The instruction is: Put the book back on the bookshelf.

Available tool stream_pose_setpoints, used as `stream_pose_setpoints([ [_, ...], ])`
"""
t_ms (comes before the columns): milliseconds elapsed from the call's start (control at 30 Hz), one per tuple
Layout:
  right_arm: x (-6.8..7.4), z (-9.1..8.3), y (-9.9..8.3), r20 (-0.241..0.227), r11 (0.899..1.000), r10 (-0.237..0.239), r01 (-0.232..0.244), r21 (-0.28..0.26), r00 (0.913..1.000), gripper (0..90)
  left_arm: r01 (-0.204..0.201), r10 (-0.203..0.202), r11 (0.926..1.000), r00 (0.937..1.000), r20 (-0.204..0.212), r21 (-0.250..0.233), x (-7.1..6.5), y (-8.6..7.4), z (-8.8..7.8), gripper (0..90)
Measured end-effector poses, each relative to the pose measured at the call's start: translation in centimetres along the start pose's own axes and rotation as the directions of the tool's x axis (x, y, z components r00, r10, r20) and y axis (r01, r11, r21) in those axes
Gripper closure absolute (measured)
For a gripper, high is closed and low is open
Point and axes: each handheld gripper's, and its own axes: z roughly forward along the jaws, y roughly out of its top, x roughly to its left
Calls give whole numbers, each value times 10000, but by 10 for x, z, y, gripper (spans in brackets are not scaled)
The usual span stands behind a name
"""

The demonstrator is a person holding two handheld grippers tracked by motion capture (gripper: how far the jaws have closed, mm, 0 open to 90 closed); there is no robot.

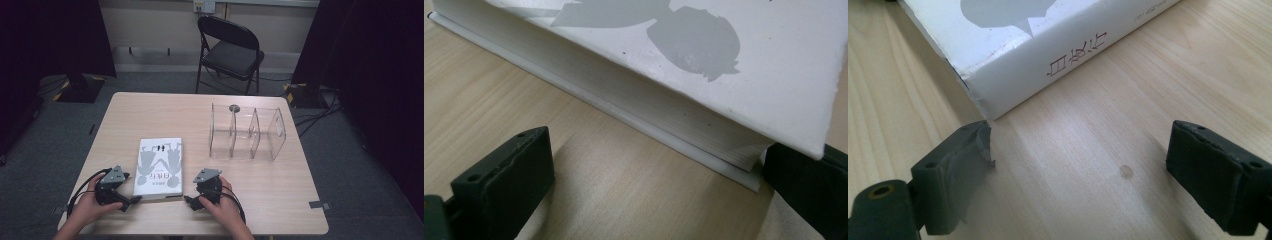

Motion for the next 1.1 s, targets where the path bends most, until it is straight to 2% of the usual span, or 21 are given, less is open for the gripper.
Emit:
stream_pose_setpoints([
  [67,1,1,1,73,10000,33,-33,4,10000,97,189,-189,9998,9998,-19,-56,-2,0,1,0],
  [167,2,2,2,39,10000,17,-17,-18,10000,95,123,-119,9990,9999,-99,419,-4,6,1,0],
  [200,3,3,2,48,10000,75,-75,4,10000,95,282,-278,9989,9996,-92,373,-6,7,2,0],
  [233,3,3,2,48,10000,75,-75,4,10000,95,282,-278,9989,9996,-92,373,-6,7,2,0],
  [267,4,3,3,-33,10000,7,-7,6,10000,96,24,-23,9988,10000,-19,491,-7,10,3,15],
  [300,4,4,3,-73,10000,-33,33,-29,10000,96,70,-74,9996,9999,152,277,-9,11,3,58],
  [333,4,4,3,-60,10000,5,-5,7,10000,96,-286,274,9986,9992,287,442,-9,14,2,119],
  [367,4,4,4,-83,10000,-82,82,-36,9999,97,-315,300,9986,9989,357,427,-11,15,3,155],
  [400,4,4,4,-81,10000,-70,70,-20,9999,103,-177,161,9991,9990,409,380,-12,16,3,176],
  [500,6,6,5,-159,9997,-217,215,-106,9996,137,-249,227,9989,9983,531,402,-13,19,4,229],
  [533,7,6,6,-269,9996,-277,274,-107,9993,152,-392,367,9978,9982,479,539,-13,20,3,230],
  [567,7,6,6,-332,9991,-380,374,-186,9987,163,-267,243,9983,9986,462,511,-14,20,4,228],
  [633,8,7,7,-314,9995,-256,250,-181,9992,183,-253,228,9980,9988,442,574,-14,20,3,228],
  [667,9,7,7,-304,9994,-288,282,-204,9991,212,-352,322,9974,9983,488,623,-14,21,3,228],
  [733,13,7,8,-365,9986,-404,391,-361,9985,263,-297,274,9974,9990,359,659,-16,22,4,227],
  [833,15,8,9,-365,9989,-333,321,-327,9988,264,-240,228,9981,9995,216,573,-17,21,4,230],
  [867,15,9,9,-369,9983,-454,440,-383,9983,266,-341,326,9974,9992,242,639,-17,21,4,230],
  [900,17,10,10,-487,9981,-510,493,-368,9975,267,-199,181,9977,9994,279,647,-18,22,3,239],
  [933,18,10,11,-513,9978,-555,536,-381,9971,267,-418,398,9956,9989,262,834,-18,22,2,240],
  [1033,21,12,12,-544,9978,-554,534,-382,9970,259,-206,200,9978,9997,110,627,-20,23,4,240],
  [1100,23,12,13,-515,9980,-534,515,-374,9972,256,-220,208,9972,9996,170,714,-20,24,4,240],
])
